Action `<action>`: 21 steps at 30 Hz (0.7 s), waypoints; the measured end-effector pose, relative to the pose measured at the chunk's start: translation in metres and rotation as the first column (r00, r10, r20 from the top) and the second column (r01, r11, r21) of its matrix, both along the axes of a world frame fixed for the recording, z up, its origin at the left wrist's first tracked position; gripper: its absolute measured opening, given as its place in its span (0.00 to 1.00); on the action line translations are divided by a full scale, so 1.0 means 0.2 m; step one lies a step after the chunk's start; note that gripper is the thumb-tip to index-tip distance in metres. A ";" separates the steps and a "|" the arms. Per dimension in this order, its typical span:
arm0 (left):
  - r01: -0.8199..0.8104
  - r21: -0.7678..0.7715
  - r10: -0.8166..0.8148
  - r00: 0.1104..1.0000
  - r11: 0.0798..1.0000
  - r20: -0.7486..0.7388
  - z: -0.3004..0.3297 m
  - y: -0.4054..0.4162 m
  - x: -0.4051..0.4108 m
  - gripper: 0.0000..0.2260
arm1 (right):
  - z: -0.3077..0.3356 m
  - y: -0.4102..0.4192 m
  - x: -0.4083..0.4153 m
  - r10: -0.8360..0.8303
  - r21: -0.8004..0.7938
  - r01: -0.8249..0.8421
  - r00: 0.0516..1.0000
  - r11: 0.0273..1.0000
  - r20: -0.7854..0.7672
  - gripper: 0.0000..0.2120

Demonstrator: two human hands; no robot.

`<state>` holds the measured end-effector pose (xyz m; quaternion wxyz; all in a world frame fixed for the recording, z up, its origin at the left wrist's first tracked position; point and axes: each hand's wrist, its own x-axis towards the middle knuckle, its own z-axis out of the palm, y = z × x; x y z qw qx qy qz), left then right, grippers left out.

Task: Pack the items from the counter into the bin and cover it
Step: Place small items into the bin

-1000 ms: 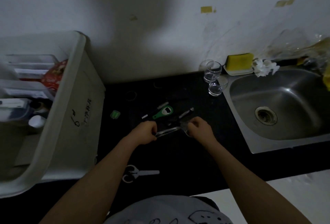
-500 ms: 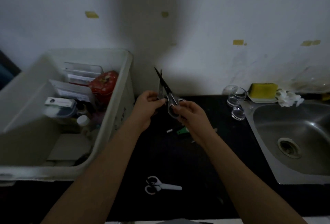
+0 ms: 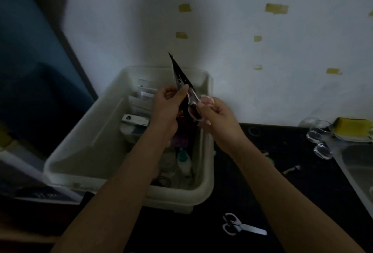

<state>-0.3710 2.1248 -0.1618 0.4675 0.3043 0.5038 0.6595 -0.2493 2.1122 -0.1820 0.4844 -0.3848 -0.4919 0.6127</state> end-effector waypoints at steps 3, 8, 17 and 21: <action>-0.068 -0.034 0.067 0.997 0.997 -0.026 -0.01 -0.02 -0.19 0.09 | 0.03 -0.01 -0.20 0.105 -0.061 -0.107 0.994 0.992 -0.034 0.07; -0.075 -0.103 0.065 0.994 0.992 -0.093 -0.03 -0.06 -0.48 0.07 | 0.03 -0.02 -0.51 0.191 -0.071 -0.190 0.982 0.979 0.011 0.09; -0.119 -0.352 -0.117 0.804 0.928 -0.583 -0.16 -0.10 -0.92 0.22 | -0.19 0.00 -0.69 0.307 -0.160 -0.291 0.578 0.943 0.756 0.16; 0.193 -0.605 -0.634 0.289 0.772 -0.717 -0.20 -0.08 -0.90 0.15 | -0.30 -0.02 -0.73 0.449 -0.295 -0.445 0.293 0.846 0.844 0.15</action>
